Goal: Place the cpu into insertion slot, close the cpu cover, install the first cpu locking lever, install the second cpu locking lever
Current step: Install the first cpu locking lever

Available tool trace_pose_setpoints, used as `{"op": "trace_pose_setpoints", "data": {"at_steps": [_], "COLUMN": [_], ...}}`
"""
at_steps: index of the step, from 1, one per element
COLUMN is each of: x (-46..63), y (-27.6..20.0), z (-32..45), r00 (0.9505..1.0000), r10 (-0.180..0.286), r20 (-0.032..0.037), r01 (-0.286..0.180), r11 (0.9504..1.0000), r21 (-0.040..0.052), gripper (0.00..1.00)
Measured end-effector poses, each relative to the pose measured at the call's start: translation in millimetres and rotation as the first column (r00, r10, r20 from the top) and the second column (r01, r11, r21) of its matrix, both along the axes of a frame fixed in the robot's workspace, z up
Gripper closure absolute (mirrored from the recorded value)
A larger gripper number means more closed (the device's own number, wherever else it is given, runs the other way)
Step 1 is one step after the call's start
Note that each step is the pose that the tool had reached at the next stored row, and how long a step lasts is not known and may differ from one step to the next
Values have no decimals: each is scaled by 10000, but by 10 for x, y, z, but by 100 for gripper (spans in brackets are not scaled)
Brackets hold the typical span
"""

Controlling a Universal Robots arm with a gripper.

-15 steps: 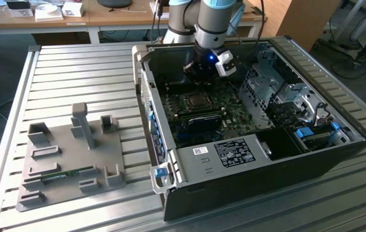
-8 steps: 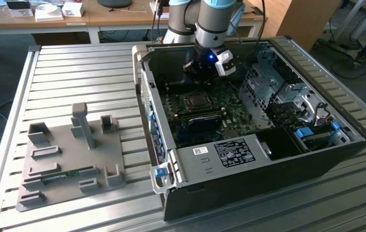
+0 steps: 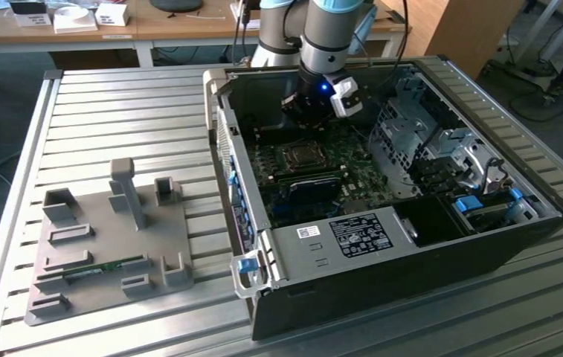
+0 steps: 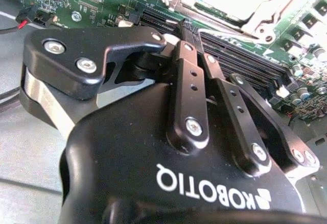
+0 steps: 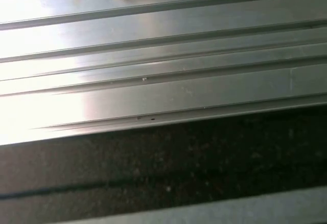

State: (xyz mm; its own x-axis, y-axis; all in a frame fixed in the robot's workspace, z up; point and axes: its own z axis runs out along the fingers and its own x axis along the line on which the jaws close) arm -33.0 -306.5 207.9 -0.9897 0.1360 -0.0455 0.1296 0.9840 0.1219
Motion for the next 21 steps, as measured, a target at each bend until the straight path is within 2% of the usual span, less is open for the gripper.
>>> {"op": "trace_pose_setpoints", "data": {"at_steps": [8, 14, 21], "x": [-21, -21, -30], "y": [0, 0, 0], "z": [-1, -1, -1], "r00": [9990, 9936, 9929], "r10": [-440, -1131, -1186], "r20": [1, 1, -6], "r01": [440, 1131, 1186], "r11": [9990, 9936, 9929], "r21": [7, 9, 62], "gripper": [89, 89, 89]}}
